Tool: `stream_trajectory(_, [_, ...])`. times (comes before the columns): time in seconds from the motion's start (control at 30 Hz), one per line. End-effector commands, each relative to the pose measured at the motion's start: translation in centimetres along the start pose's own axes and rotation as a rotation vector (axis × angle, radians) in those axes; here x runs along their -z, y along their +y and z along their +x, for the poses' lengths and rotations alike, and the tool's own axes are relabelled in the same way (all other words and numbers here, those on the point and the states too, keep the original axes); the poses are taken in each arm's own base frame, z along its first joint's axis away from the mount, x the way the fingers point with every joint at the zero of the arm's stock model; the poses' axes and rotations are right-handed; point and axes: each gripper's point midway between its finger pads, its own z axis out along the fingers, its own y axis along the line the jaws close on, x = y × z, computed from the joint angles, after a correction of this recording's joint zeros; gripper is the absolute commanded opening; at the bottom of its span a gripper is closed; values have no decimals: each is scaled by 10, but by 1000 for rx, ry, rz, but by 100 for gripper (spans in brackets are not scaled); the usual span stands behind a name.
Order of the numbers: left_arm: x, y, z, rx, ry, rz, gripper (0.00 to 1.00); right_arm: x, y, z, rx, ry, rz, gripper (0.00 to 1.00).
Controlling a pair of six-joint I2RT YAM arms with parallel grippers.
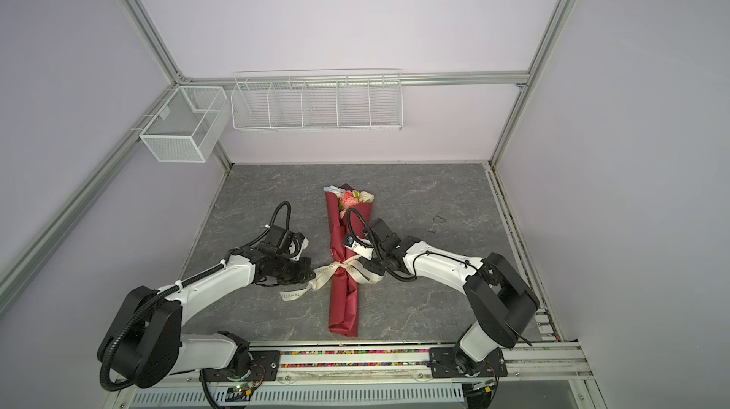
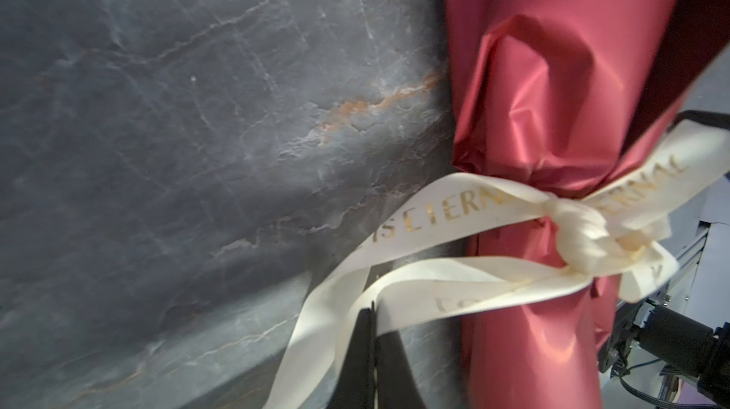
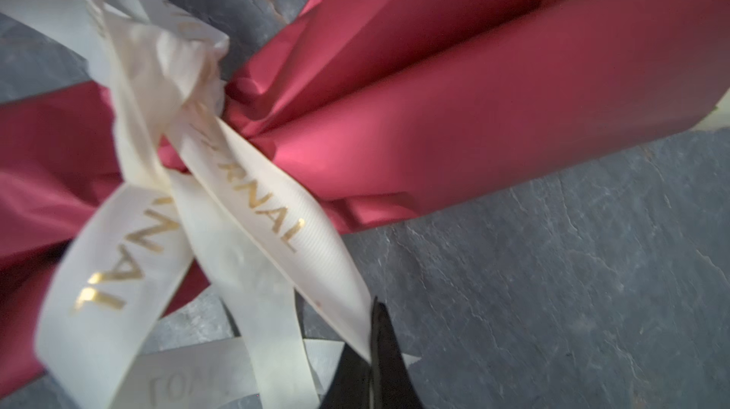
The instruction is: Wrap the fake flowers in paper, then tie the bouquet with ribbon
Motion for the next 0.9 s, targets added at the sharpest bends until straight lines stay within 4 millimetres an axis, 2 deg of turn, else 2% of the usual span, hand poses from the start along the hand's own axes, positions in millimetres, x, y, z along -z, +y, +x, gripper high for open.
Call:
stream_trajectory(0.0, [-1, 5, -1, 12, 27, -30, 0, 6, -11, 11, -38, 31, 70, 6])
stream_trajectory(0.27, [-2, 7, 2, 7, 44, -39, 0, 13, -31, 22, -100, 66, 191, 6])
stream_trajectory(0.37, [0, 7, 3, -1, 34, -34, 0, 16, -27, 17, -90, 40, 161, 6])
stream_trajectory(0.47, [1, 1, 4, -9, 35, 1, 0, 17, -30, 20, -97, 56, 179, 6])
stream_trajectory(0.5, [2, -1, 5, -8, 34, 9, 0, 15, -27, 29, -95, 78, 183, 6])
stream_trajectory(0.6, [5, -3, 7, -2, 29, 23, 0, 16, -34, 38, -114, 103, 226, 6])
stream_trajectory(0.77, [16, 14, 8, 43, -25, -73, 0, 24, -45, 44, -154, 113, 280, 6])
stream_trajectory(0.87, [22, 11, 3, 49, -71, -63, 0, 26, -44, 48, -170, 116, 278, 6])
